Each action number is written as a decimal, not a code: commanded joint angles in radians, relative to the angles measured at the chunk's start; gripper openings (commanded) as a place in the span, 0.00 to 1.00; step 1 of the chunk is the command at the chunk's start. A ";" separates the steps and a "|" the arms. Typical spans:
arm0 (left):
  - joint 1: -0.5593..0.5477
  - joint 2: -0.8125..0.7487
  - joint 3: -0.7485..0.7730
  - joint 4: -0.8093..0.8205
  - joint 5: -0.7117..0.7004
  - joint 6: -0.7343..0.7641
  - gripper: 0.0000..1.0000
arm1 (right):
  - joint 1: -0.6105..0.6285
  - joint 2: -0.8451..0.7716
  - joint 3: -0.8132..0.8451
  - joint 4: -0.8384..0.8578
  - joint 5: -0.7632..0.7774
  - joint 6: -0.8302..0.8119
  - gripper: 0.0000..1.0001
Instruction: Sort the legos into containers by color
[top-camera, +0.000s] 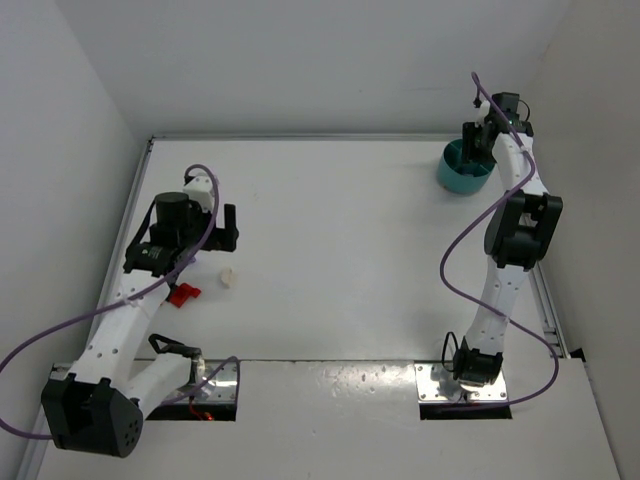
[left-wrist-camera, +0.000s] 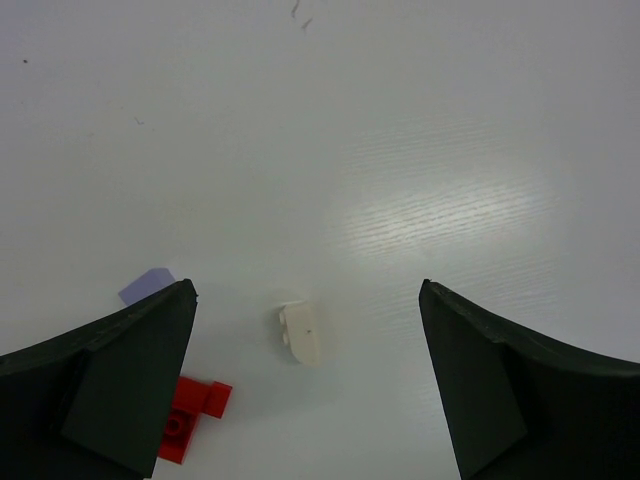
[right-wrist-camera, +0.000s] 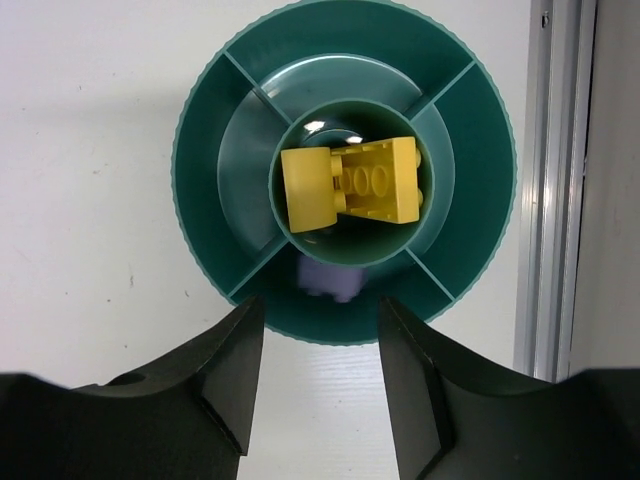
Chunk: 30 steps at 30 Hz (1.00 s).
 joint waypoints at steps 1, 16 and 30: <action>0.010 -0.025 -0.001 0.029 -0.038 -0.006 1.00 | -0.005 0.001 0.010 0.022 0.014 0.011 0.49; 0.206 0.152 0.000 -0.108 -0.132 0.281 0.91 | 0.047 -0.223 -0.199 -0.094 -0.523 -0.056 0.51; 0.217 0.431 0.022 0.002 -0.272 0.091 0.87 | 0.066 -0.244 -0.293 -0.048 -0.532 -0.026 0.51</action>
